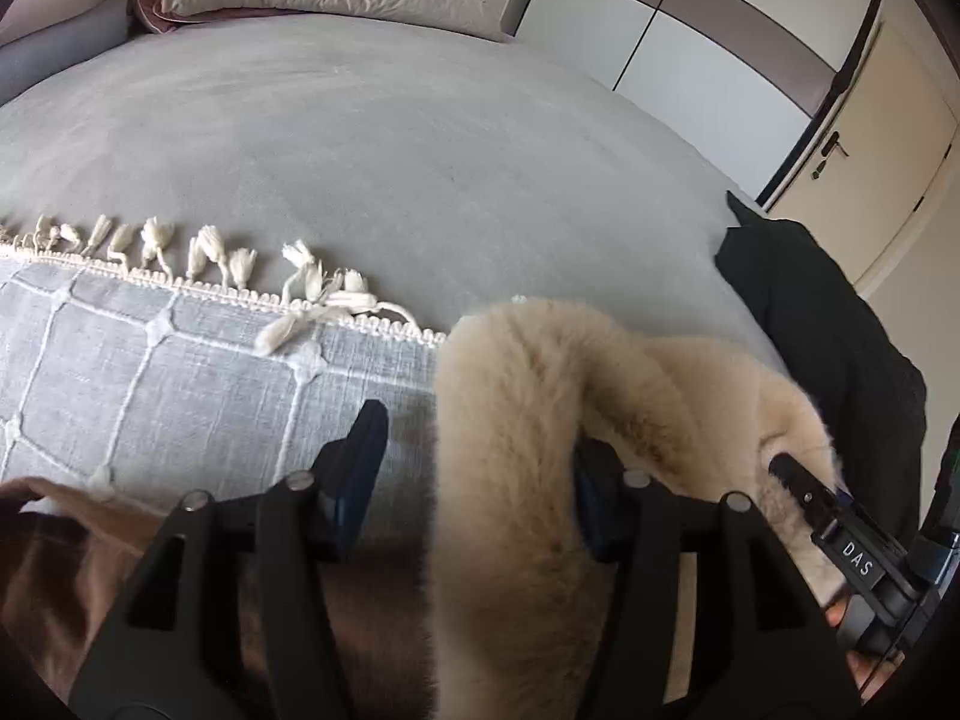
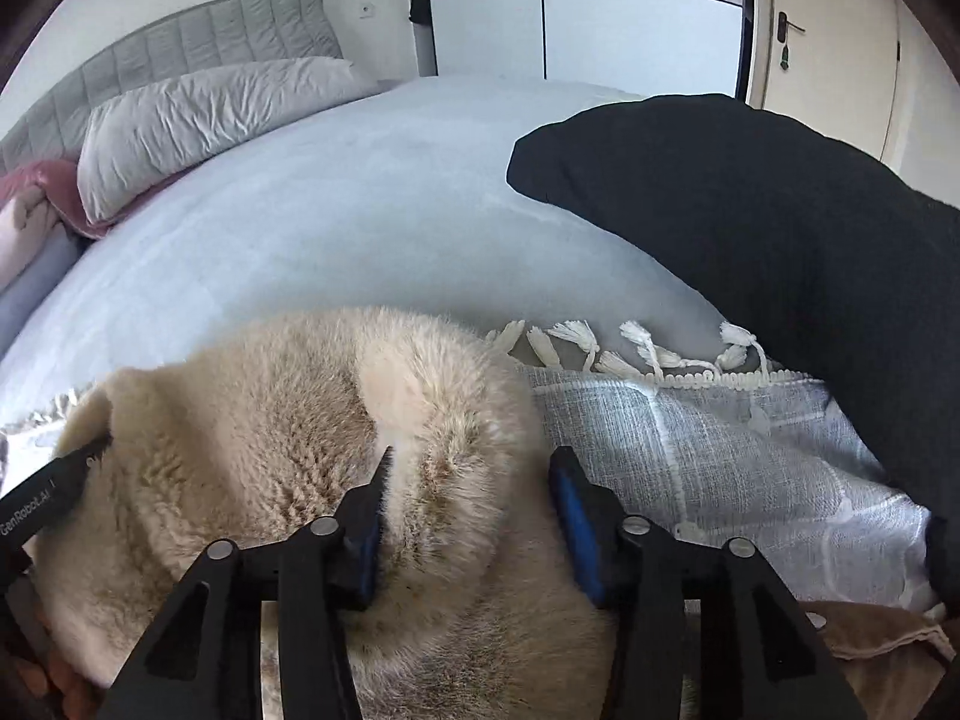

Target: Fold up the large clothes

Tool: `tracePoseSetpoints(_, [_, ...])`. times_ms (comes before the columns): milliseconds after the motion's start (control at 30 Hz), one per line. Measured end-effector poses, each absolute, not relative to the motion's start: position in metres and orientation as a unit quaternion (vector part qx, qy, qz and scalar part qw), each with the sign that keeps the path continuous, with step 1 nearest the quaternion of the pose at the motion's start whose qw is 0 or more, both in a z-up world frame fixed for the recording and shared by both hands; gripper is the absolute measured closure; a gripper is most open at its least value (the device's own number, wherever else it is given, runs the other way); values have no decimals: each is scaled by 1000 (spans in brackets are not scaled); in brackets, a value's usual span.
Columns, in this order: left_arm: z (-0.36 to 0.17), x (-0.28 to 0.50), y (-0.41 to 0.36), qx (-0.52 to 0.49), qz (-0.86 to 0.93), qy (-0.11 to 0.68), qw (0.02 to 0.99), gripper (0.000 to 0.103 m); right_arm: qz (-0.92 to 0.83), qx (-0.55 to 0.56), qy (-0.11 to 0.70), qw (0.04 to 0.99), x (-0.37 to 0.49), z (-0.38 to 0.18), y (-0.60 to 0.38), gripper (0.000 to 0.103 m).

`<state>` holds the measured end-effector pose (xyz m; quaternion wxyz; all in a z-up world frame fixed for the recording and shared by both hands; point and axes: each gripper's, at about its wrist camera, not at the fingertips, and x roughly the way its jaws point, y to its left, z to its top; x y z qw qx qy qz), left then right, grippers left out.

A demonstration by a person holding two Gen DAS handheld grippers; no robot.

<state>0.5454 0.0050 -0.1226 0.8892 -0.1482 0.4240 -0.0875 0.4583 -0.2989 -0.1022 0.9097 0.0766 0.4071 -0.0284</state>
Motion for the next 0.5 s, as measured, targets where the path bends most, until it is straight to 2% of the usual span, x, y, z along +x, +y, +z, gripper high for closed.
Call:
tracePoseSetpoints(67, [-108, 524, 11, -133, -87, 426, 891, 32, -9, 80, 395, 915, 436, -85, -304, 45])
tracePoseSetpoints(167, [-90, 481, 9, -82, -121, 416, 897, 29, 16, 28, 411, 911, 396, -67, -296, 42])
tracePoseSetpoints(233, [-87, 451, 6, -45, -152, 425, 891, 22, 55, -12, 441, 896, 368, -67, -287, 38])
tracePoseSetpoints(300, [-99, 427, 9, -19, -165, 438, 883, 13, 77, -48, 458, 885, 347, -78, -287, 36])
tracePoseSetpoints(400, [-144, 412, 20, 30, -135, 471, 871, 10, -7, -99, 492, 865, 336, -118, -322, 36])
tracePoseSetpoints(433, [-142, 405, 29, 15, -141, 452, 881, 10, -25, -81, 489, 868, 334, -126, -342, 25])
tracePoseSetpoints(500, [-130, 398, 37, 15, -105, 471, 876, 11, -56, -4, 485, 872, 322, -120, -380, 24])
